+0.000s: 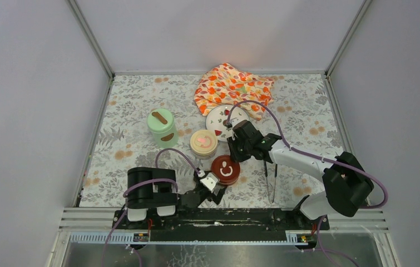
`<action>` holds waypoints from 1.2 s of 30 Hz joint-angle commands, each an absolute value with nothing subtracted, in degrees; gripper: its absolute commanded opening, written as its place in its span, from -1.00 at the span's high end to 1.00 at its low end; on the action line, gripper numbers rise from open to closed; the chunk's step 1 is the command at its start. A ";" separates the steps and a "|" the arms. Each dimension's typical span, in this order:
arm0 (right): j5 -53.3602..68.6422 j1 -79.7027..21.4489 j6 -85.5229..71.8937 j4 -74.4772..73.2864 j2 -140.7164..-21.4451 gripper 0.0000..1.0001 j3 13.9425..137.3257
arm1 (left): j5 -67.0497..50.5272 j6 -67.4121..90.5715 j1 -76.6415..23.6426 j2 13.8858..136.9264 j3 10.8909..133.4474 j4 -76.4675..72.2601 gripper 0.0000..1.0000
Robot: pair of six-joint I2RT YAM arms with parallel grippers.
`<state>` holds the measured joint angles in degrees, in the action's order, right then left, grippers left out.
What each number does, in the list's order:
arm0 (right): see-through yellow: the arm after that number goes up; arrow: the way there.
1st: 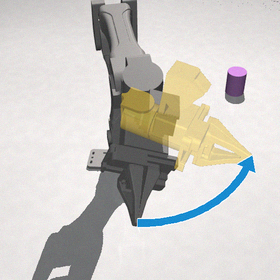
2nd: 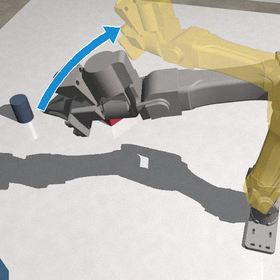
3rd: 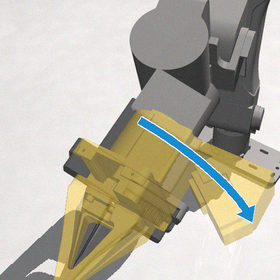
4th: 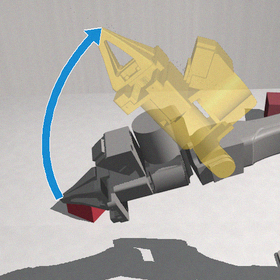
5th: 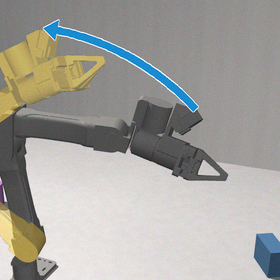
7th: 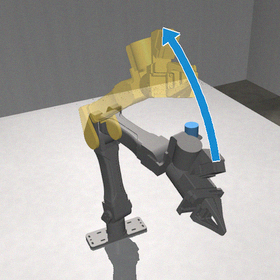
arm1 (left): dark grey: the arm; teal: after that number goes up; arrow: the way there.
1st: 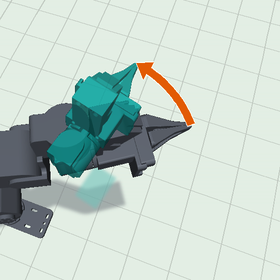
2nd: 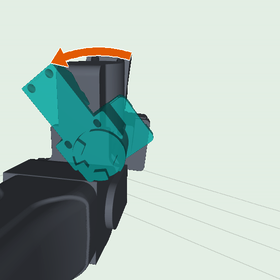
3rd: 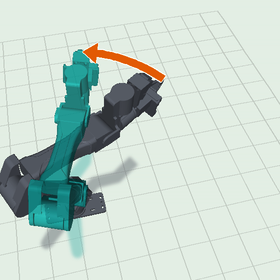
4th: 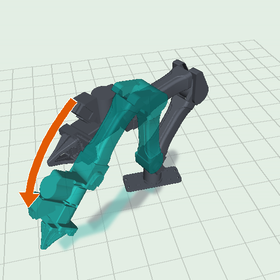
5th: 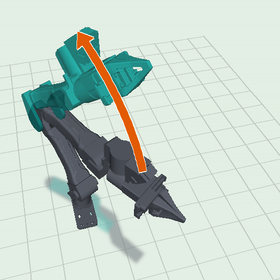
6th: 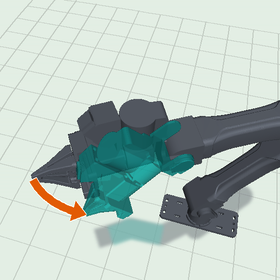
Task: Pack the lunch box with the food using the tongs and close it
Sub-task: Screw the box lid onto the packing box.
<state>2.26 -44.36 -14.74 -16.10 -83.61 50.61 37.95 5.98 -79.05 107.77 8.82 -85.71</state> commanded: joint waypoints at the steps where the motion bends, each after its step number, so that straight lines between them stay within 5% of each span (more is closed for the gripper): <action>1: 9.68 -45.35 -17.45 -16.68 -83.81 0.46 48.16 | 39.15 7.14 -77.22 109.76 12.51 -91.86 -0.97; 19: 5.22 -49.46 -29.14 -28.96 -80.22 0.63 44.09 | 44.04 9.79 -77.08 111.00 13.71 -91.32 -0.86; 36: 1.52 -49.52 -30.62 -35.97 -69.07 0.43 41.78 | 43.41 10.89 -77.08 110.89 13.52 -89.13 -0.80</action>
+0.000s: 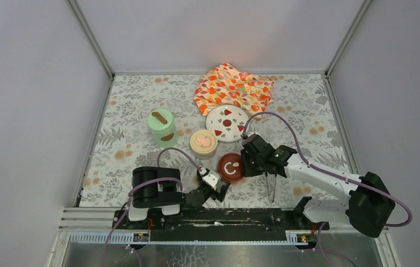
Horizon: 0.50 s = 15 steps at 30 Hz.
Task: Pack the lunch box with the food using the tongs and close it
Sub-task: Screw the box lid onto the packing box.
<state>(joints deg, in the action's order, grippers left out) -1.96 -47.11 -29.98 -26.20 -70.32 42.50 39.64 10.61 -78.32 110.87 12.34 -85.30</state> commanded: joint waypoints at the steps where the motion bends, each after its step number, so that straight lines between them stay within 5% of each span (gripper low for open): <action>1: 0.42 -48.88 -29.77 -36.40 -68.72 0.42 42.88 | 42.66 10.74 -77.08 110.91 13.35 -89.53 -0.80; 15: -1.43 -43.83 -17.33 -31.12 -76.76 -0.06 56.15 | 40.09 11.43 -77.17 105.76 9.96 -91.14 -0.94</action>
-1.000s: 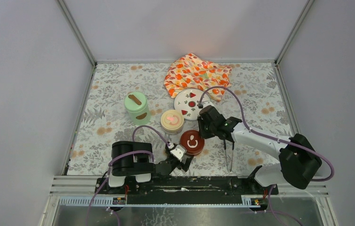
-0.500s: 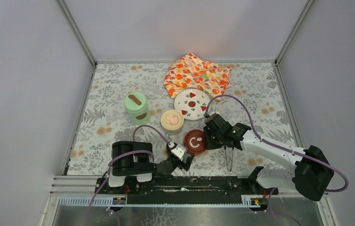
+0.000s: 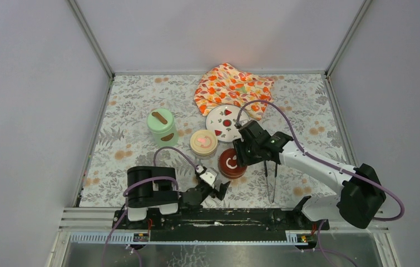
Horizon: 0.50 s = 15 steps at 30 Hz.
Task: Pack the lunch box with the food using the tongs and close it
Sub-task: Screw the box lid onto the packing box, then move the packing box to the center of the board.
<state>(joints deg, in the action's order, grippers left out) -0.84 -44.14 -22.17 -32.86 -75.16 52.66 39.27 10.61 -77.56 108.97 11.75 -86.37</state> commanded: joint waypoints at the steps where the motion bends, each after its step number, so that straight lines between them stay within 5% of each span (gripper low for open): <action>1: -1.89 -43.82 -16.48 -31.08 -77.28 -0.09 56.69 | 40.07 11.95 -77.17 104.60 9.31 -91.03 -0.96; 7: -1.21 -45.17 -14.59 -28.80 -80.39 -0.21 59.38 | 43.08 16.08 -77.10 91.33 5.46 -81.64 -0.97; 15: -10.70 -52.24 -14.16 -29.95 -87.63 -0.50 64.33 | 49.42 37.27 -69.70 57.85 7.90 -32.54 -0.97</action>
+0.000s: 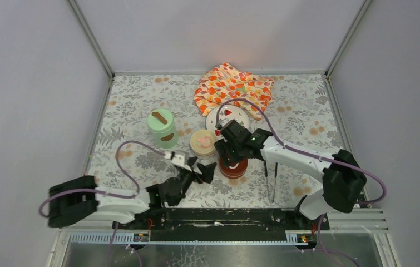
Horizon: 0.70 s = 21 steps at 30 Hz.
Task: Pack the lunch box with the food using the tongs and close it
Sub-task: Move the packing box to the center of the board.
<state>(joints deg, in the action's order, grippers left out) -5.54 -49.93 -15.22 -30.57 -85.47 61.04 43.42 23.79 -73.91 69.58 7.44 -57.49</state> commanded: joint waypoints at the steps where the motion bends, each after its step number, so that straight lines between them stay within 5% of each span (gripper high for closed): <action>1: -10.80 -52.50 -14.27 -29.63 -88.34 -0.52 64.57 | 49.45 39.00 -68.22 54.41 7.54 -27.92 -0.97; 10: -14.18 -57.26 -15.41 -29.90 -94.37 -0.65 67.91 | 41.91 48.14 -54.63 38.31 10.04 -7.01 -0.97; 21: -25.99 -51.71 -17.31 -32.46 -94.40 -0.72 63.77 | 28.16 50.63 -44.46 49.89 16.89 -10.68 -0.97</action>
